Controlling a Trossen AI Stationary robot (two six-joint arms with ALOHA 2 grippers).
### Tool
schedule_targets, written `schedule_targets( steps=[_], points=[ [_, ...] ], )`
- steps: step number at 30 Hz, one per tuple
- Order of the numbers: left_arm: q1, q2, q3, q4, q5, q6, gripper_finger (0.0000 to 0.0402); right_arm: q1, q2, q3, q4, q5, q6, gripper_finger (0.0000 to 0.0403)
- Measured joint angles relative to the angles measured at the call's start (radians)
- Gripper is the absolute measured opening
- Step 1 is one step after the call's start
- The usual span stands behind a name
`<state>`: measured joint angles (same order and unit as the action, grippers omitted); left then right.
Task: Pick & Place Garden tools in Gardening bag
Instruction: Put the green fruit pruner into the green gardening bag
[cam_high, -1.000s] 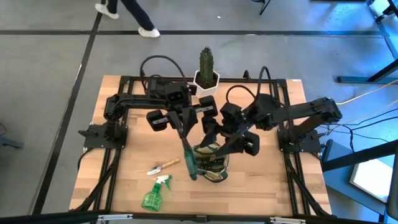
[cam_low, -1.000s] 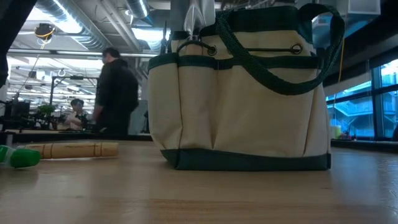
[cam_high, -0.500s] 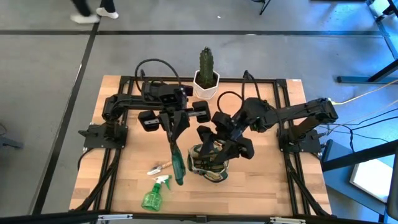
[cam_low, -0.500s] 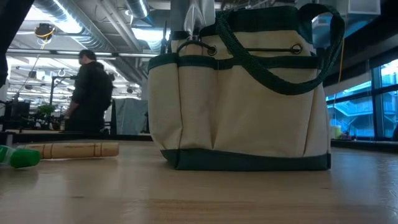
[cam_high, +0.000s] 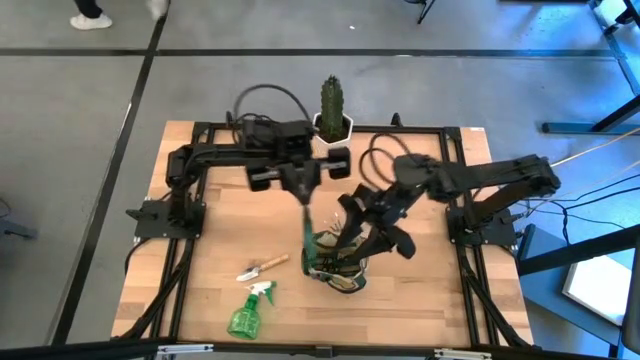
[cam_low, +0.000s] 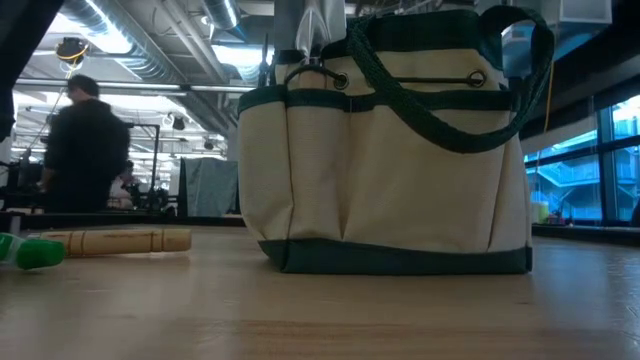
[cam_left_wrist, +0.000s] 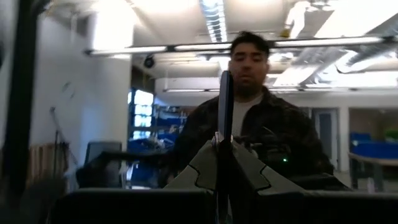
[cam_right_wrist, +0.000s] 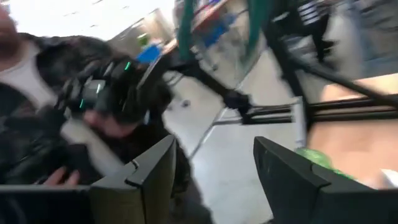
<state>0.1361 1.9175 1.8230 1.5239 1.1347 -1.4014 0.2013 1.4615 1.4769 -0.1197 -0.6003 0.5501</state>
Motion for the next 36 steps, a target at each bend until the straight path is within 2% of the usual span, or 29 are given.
schedule_targets(
  steps=[3, 5, 8, 14, 18, 23, 27, 31, 36],
  points=[
    [0.005, 0.002, -0.135, 0.024, -0.006, 0.023, 0.0008, -0.011, -0.06, 0.001, -0.091, 0.09, -0.023, 0.0218],
    [0.004, 0.002, -0.233, 0.044, -0.038, 0.103, 0.0008, -0.012, -0.091, 0.0, -0.174, 0.129, -0.03, 0.0218],
    [0.023, -0.017, -0.348, 0.03, -0.065, 0.156, 0.0008, -0.015, -0.121, 0.0, -0.327, 0.247, -0.046, 0.0218],
    [0.092, -0.055, -0.499, 0.031, -0.083, 0.173, 0.0008, -0.019, -0.157, 0.0, -0.502, 0.368, -0.055, 0.0218],
    [0.142, -0.076, -0.565, -0.042, -0.084, 0.208, 0.0008, -0.041, -0.175, 0.0, -0.627, 0.435, -0.054, 0.0218],
    [0.177, -0.083, -0.61, -0.271, -0.1, 0.343, 0.0008, -0.073, -0.175, 0.0, -0.706, 0.504, -0.029, 0.0218],
    [0.172, -0.105, -0.611, -0.546, -0.14, 0.517, 0.0008, -0.079, -0.173, 0.0, -0.717, 0.529, 0.001, 0.0218],
    [0.154, -0.167, -0.611, -0.866, -0.273, 0.721, 0.0008, -0.056, -0.174, 0.001, -0.72, 0.551, 0.07, 0.0218],
    [0.101, -0.269, -0.611, -1.216, -0.524, 0.952, 0.0008, 0.024, -0.173, 0.001, -0.737, 0.548, 0.171, 0.0218]
  ],
)
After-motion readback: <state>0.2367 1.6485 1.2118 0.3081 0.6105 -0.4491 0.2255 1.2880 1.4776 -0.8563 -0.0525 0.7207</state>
